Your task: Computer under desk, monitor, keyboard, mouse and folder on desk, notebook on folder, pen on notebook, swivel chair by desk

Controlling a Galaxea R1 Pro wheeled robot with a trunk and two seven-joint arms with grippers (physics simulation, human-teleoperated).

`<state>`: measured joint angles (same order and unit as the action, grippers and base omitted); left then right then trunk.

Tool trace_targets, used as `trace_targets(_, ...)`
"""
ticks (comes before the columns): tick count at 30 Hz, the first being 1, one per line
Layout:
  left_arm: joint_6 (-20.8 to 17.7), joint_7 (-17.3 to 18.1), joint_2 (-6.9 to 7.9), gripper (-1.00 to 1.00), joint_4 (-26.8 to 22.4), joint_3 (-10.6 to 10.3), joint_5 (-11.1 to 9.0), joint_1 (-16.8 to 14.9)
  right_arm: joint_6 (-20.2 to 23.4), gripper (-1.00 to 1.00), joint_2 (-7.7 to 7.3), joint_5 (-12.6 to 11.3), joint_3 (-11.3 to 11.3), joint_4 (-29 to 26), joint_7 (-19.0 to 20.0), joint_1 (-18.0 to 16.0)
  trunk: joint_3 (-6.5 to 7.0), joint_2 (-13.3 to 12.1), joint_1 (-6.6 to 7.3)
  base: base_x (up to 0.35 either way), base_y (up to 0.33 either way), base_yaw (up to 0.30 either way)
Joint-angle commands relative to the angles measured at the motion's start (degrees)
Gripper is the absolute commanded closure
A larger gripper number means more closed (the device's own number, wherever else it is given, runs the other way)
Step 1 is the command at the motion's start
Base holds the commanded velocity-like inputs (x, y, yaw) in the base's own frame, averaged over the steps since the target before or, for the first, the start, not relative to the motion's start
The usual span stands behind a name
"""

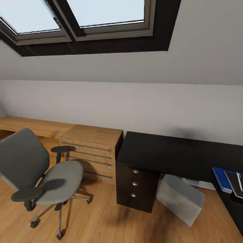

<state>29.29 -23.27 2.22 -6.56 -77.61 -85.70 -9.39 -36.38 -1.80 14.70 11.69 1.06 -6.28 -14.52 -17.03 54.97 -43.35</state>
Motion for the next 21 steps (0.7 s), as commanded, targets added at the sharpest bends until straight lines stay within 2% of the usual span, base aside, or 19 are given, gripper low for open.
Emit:
trace_targets(1,0.1,-0.6,0.06,-1.00,-0.2,-0.5,-0.2,-0.1,-1.7,-1.00,-0.32,0.8,0.0,0.1,-0.4,0.5,-0.04,0.0,-0.01,0.000,0.000,0.271)
trace_targets(4,0.0,-0.6,0.04,-1.00,-0.2,-0.7,-0.3,-0.1,-7.3,-1.00,-1.01,0.7,0.0,0.2,-0.4,2.8,0.01,0.0,-0.01,0.000,0.000,0.272)
trace_targets(12,-0.8,-0.9,-0.02,-1.00,-0.1,-0.9,-0.4,-0.1,-15.8,-1.00,-1.04,0.8,0.0,0.3,-0.4,5.4,0.05,0.0,-0.01,0.000,0.000,0.273)
trace_targets(21,-3.7,-0.7,-0.27,-1.00,0.0,-1.0,-0.3,0.0,-16.8,-1.00,-0.28,0.9,0.0,0.3,-0.3,5.8,0.05,0.0,-0.01,0.000,0.000,0.273)
